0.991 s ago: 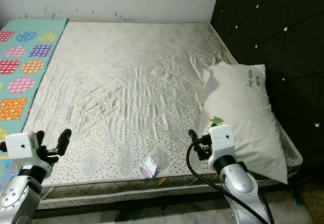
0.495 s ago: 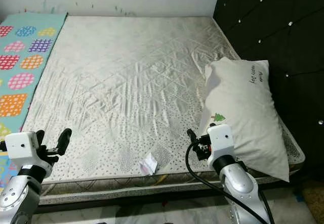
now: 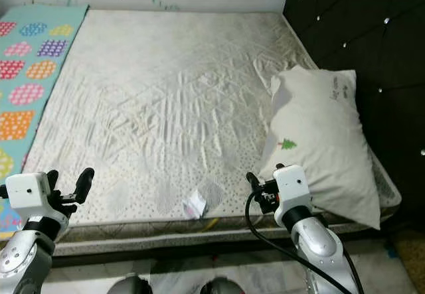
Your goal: Clean up the room
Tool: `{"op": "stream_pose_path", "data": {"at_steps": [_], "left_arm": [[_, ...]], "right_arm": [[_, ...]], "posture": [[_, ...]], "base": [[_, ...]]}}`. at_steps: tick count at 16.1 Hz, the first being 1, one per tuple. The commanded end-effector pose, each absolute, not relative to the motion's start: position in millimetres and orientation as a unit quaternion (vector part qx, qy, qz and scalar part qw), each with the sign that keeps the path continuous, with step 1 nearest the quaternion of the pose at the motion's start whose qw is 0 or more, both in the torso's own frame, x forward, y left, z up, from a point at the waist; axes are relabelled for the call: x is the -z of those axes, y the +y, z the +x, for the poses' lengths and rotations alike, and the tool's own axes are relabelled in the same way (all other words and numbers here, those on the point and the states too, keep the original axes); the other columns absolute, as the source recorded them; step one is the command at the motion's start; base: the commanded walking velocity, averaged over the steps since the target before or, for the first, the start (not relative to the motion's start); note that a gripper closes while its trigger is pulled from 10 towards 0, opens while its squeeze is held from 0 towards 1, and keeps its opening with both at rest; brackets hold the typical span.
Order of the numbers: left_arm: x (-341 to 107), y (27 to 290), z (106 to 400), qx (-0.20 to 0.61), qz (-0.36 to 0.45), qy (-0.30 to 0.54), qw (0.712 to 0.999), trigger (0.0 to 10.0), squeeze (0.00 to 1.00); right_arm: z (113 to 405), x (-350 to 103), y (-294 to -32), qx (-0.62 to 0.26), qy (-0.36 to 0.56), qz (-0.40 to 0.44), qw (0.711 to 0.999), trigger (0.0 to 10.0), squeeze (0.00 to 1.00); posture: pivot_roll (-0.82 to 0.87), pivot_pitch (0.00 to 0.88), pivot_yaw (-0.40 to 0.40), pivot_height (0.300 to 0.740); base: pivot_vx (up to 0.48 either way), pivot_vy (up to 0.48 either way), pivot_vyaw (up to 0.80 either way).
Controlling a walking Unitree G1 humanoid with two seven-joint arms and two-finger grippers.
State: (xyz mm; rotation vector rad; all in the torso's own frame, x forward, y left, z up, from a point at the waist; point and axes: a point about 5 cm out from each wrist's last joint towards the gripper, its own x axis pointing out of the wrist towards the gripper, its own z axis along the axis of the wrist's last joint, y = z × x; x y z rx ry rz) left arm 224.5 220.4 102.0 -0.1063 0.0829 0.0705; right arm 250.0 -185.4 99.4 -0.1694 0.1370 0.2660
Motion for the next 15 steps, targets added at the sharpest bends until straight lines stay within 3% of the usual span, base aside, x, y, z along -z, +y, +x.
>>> {"op": "stream_pose_path", "data": {"at_steps": [1, 10, 15], "left_arm": [[-101.3, 221.0, 222.0, -0.041, -0.05, 0.046, 0.997, 10.0, 0.0], [-103.8, 225.2, 224.0, -0.062, -0.037, 0.036, 0.997, 10.0, 0.0], [-104.2, 225.5, 225.5, -0.063, -0.038, 0.034, 0.997, 10.0, 0.0]], "right_arm": [[247.2, -99.3, -186.1, -0.136, 0.071, -0.084, 0.985, 10.0, 0.0], [248.8, -101.0, -182.7, -0.155, 0.059, -0.097, 0.981, 10.0, 0.0], [250.3, -101.0, -181.4, -0.155, 0.058, -0.095, 0.982, 10.0, 0.0]], "posture": [[-0.05, 0.151, -0.058, 0.636], [-0.05, 0.133, -0.061, 0.636], [-0.05, 0.136, -0.061, 0.636]], "base": [[0.0, 0.0, 0.0], [0.0, 0.0, 0.0], [0.0, 0.0, 0.53]]}}
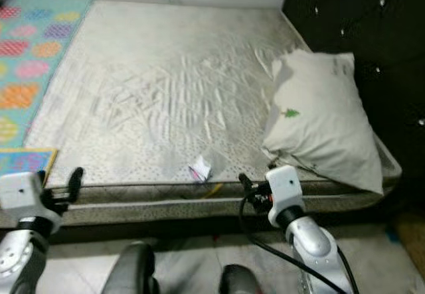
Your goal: Clean up the room
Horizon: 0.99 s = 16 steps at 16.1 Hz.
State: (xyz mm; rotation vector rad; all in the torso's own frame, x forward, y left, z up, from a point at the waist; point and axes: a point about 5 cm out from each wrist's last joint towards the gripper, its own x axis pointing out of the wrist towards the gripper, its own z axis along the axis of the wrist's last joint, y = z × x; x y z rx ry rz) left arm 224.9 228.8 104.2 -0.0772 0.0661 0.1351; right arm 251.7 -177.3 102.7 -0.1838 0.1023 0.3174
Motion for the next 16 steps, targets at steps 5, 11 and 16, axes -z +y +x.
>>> {"op": "stream_pose_path", "data": {"at_steps": [5, 11, 16], "left_arm": [[-104.4, 224.6, 226.5, -0.058, -0.042, 0.032, 0.997, 10.0, 0.0], [-105.8, 222.7, 227.6, -0.052, -0.044, 0.028, 0.997, 10.0, 0.0], [-105.2, 222.0, 228.8, -0.051, -0.044, 0.027, 0.997, 10.0, 0.0]], "right_arm": [[252.5, -100.9, -181.1, -0.152, 0.057, -0.09, 0.983, 10.0, 0.0], [254.2, -101.0, -180.1, -0.153, 0.054, -0.09, 0.983, 10.0, 0.0], [255.3, -101.0, -179.7, -0.155, 0.053, -0.091, 0.982, 10.0, 0.0]], "posture": [[-0.05, 0.145, -0.061, 0.636], [-0.05, 0.146, -0.061, 0.636], [-0.05, 0.144, -0.063, 0.636]], "base": [[0.0, 0.0, 0.0], [0.349, 0.0, 0.0], [0.402, 0.0, 0.0]]}}
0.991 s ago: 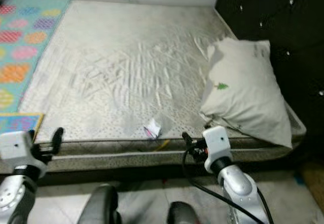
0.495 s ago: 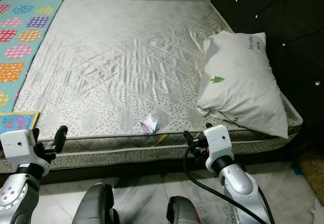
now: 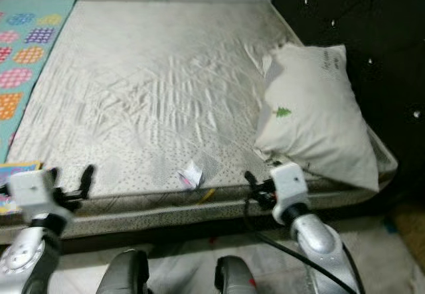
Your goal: Clean up the room
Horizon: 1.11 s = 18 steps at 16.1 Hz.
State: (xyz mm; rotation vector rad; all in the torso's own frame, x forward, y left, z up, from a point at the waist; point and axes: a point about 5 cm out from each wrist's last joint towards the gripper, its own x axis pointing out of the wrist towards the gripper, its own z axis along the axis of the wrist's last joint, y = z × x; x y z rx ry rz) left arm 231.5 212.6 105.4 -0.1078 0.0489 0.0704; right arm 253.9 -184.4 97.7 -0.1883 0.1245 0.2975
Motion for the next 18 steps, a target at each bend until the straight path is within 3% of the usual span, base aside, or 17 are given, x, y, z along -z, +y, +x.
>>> {"op": "stream_pose_path", "data": {"at_steps": [1, 6, 11, 14, 18], "left_arm": [[-106, 222, 229, -0.054, -0.047, 0.023, 0.997, 10.0, 0.0], [-105, 224, 230, -0.064, -0.043, 0.024, 0.997, 10.0, 0.0], [-109, 234, 238, -0.078, -0.024, 0.013, 0.997, 10.0, 0.0], [-102, 238, 245, -0.074, -0.014, 0.024, 0.997, 10.0, 0.0], [-105, 239, 255, -0.057, -0.012, 0.024, 0.998, 10.0, 0.0]], "right_arm": [[255, -101, -180, -0.155, 0.052, -0.09, 0.982, 10.0, 0.0], [257, -101, -180, -0.153, 0.052, -0.082, 0.983, 10.0, 0.0], [273, -105, -175, -0.162, 0.035, -0.089, 0.982, 10.0, 0.0], [298, -120, -179, -0.147, 0.005, -0.083, 0.986, 10.0, 0.0], [297, -118, -185, -0.138, 0.005, -0.077, 0.987, 10.0, 0.0]], "posture": [[-0.05, 0.144, -0.063, 0.636], [-0.05, 0.14, -0.064, 0.636], [-0.03, 0.081, -0.088, 0.636], [-0.04, 0.0, -0.062, 0.636], [-0.04, 0.0, -0.038, 0.636]], "base": [[0.0, 0.0, 0.0], [0.0, 0.0, 0.0], [0.0, 0.0, 0.42], [0.0, 0.0, 0.0], [0.0, 0.0, 0.0]]}}
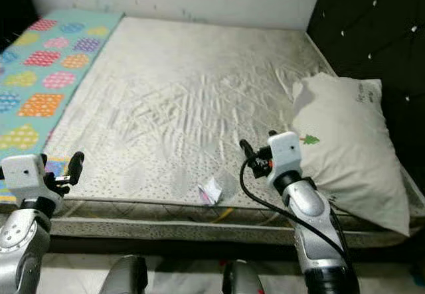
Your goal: Clean up the room
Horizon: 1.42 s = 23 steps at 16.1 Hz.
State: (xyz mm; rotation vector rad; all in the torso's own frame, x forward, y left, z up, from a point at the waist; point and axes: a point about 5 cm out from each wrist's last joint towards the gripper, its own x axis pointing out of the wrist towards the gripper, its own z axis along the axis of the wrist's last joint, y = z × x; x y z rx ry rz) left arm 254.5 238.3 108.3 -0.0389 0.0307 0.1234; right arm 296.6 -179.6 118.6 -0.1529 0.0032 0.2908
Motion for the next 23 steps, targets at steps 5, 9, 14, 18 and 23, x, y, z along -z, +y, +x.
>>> {"op": "stream_pose_path", "data": {"at_steps": [5, 9, 14, 18, 23], "left_arm": [[-97, 228, 242, -0.053, -0.056, 0.033, 0.997, 10.0, 0.0], [-94, 223, 226, -0.05, -0.061, 0.056, 0.995, 10.0, 0.0], [-100, 227, 226, -0.057, -0.063, 0.054, 0.995, 10.0, 0.0], [-98, 223, 225, -0.059, -0.07, 0.059, 0.994, 10.0, 0.0], [-101, 222, 230, -0.059, -0.072, 0.054, 0.994, 10.0, 0.0]], "right_arm": [[281, -101, -176, -0.173, 0.028, -0.09, 0.98, 10.0, 0.0], [277, -93, -187, -0.16, 0.049, -0.097, 0.981, 10.0, 0.0], [275, -88, -179, -0.168, 0.055, -0.093, 0.98, 10.0, 0.0], [275, -88, -177, -0.176, 0.055, -0.102, 0.977, 10.0, 0.0], [279, -90, -179, -0.168, 0.049, -0.099, 0.98, 10.0, 0.0]], "posture": [[-0.04, 0.073, -0.077, 0.611], [-0.03, 0.169, -0.066, 0.596], [-0.02, 0.209, -0.074, 0.596], [-0.03, 0.207, -0.078, 0.556], [-0.03, 0.192, -0.075, 0.551]], "base": [[0.0, 0.0, 0.0], [0.0, 0.0, 0.0], [0.0, 0.0, 0.0], [0.0, 0.0, 0.0], [0.0, 0.0, 0.0]]}}
